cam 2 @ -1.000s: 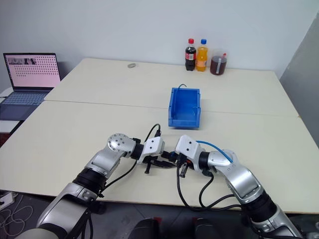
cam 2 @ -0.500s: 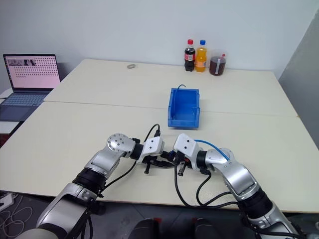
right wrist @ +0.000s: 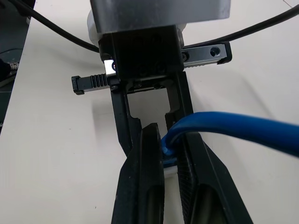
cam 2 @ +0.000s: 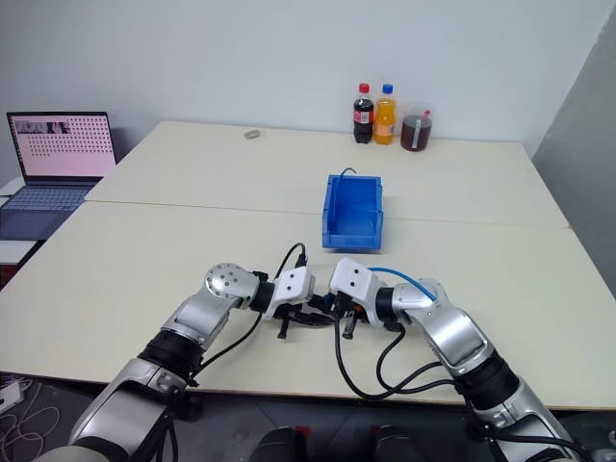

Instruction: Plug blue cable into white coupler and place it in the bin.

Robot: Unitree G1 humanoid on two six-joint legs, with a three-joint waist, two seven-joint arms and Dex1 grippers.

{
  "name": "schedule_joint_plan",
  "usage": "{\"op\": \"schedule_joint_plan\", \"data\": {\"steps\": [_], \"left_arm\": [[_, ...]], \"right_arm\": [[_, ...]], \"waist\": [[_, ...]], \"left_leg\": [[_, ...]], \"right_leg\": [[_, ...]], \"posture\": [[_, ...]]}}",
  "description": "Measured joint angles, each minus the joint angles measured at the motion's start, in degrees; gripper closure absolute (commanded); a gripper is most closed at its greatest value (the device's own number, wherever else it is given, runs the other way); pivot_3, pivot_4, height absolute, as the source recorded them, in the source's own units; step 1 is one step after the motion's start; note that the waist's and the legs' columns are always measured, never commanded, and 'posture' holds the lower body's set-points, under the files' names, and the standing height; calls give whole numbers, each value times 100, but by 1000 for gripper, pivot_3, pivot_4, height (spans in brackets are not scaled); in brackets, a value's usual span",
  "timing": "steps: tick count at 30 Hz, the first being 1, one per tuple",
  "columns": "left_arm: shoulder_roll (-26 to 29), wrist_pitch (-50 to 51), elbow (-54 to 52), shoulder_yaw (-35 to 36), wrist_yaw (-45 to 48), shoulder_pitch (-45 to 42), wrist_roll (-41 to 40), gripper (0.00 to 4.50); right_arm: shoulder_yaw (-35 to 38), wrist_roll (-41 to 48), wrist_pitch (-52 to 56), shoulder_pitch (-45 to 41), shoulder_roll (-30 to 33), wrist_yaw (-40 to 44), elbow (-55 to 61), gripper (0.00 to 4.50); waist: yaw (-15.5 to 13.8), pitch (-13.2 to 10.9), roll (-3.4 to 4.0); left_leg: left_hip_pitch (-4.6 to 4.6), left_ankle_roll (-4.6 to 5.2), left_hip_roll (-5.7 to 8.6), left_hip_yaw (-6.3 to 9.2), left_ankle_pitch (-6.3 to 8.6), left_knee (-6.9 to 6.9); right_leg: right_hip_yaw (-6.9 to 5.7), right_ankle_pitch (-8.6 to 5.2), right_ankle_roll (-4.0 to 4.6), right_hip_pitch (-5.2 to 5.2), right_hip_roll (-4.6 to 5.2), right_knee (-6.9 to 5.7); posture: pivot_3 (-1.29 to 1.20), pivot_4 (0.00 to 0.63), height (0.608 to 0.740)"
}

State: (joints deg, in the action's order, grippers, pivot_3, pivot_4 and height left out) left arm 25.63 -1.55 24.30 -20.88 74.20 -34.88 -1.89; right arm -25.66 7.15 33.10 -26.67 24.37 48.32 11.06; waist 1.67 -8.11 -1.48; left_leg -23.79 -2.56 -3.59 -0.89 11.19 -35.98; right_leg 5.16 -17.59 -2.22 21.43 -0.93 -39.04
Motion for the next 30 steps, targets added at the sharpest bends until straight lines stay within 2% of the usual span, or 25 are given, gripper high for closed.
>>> {"op": "schedule_joint_plan", "data": {"steps": [11,15,21,30], "left_arm": [[140,-124,80,66,-44,32,31,841],[268,-114,16,181,-33,83,-45,55],[523,360,-459,494,-113,408,-292,0],[603,1670,-1972,1394,-751,596,-1148,0]], "right_arm": [[220,136,317,184,7,-74,477,4392],[416,347,629,201,-12,-110,633,4392],[792,785,926,208,-120,-223,941,4392],[2002,1805,1402,277,-367,-543,1228,4392]], "waist": [[19,-12,-7],[32,-22,-5],[27,-55,-4],[9,-85,-6]], "left_leg": [[-26,1,-5,-3,3,29],[-63,1,-7,-1,3,27],[-86,1,-8,11,3,24],[-99,1,-2,20,3,13]], "right_leg": [[2,0,-1,38,-7,-1],[2,1,0,77,-12,-6],[-9,2,3,89,-13,-4],[-21,5,-3,88,-4,-3]], "posture": [[0,150,740],[0,150,740],[0,150,740],[0,150,740]]}}
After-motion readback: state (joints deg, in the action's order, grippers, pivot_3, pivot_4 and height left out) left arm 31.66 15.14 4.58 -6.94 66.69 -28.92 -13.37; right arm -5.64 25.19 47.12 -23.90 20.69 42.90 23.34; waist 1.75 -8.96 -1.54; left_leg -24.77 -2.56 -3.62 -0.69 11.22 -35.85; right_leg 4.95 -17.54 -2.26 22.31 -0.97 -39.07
